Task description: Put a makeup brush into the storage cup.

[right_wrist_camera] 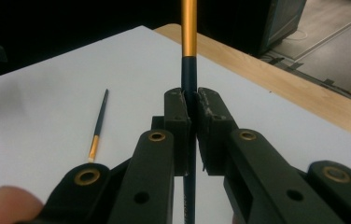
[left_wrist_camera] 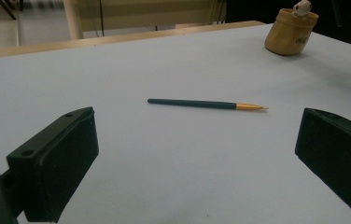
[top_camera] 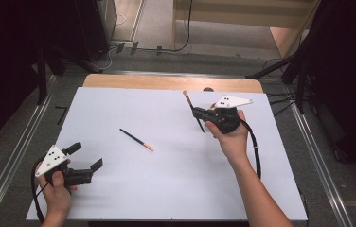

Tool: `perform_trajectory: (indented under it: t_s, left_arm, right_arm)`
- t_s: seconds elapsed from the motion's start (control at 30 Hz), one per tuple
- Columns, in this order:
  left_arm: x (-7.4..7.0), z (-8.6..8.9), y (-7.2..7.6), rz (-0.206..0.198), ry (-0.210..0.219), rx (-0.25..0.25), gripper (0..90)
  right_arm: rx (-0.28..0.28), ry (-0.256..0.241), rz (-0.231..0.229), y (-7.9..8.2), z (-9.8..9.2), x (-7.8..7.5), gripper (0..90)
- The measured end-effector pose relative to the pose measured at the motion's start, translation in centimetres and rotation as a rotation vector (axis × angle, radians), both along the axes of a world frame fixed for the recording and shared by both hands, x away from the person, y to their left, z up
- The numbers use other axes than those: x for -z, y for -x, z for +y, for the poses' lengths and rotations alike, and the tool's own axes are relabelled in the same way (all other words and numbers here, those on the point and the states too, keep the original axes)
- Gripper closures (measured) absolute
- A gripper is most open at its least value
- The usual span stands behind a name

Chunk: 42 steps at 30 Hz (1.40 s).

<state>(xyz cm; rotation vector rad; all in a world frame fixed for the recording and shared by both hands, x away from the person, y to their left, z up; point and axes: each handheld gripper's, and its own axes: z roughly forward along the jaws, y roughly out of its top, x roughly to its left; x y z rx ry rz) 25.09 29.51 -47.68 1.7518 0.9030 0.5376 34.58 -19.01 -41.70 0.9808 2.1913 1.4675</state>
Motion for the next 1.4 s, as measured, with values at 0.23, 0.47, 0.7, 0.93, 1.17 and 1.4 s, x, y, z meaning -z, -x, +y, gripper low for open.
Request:
perform_trajectory:
  t_s: [0.23,0.47,0.7,0.93,1.17,1.4]
  left_arm:
    - [0.0,0.0,0.0,-0.004,0.002,-0.001,0.0]
    - [0.0,0.0,0.1,-0.011,0.003,0.002,0.1]
    - [0.0,0.0,0.1,-0.017,0.007,0.000,0.1]
    - [-0.1,0.1,0.1,-0.020,0.016,0.001,0.1]
    - [-0.2,0.2,0.2,-0.029,0.025,-0.002,0.0]
    - [-0.3,0.4,0.3,-0.035,0.033,-0.006,0.1]
  right_arm:
    - [0.044,-0.050,-0.034,-0.2,-1.1,-0.3,85.0]
    - [0.099,-0.119,-0.095,-0.4,-2.4,-0.5,84.9]
    - [0.138,-0.153,-0.134,-0.4,-3.5,-0.7,84.9]
    - [0.183,-0.175,-0.162,-0.6,-4.5,-0.6,84.9]
    - [0.247,-0.175,-0.203,-0.8,-5.3,-0.6,84.9]
    - [0.287,-0.202,-0.208,-1.1,-6.3,-0.4,84.8]
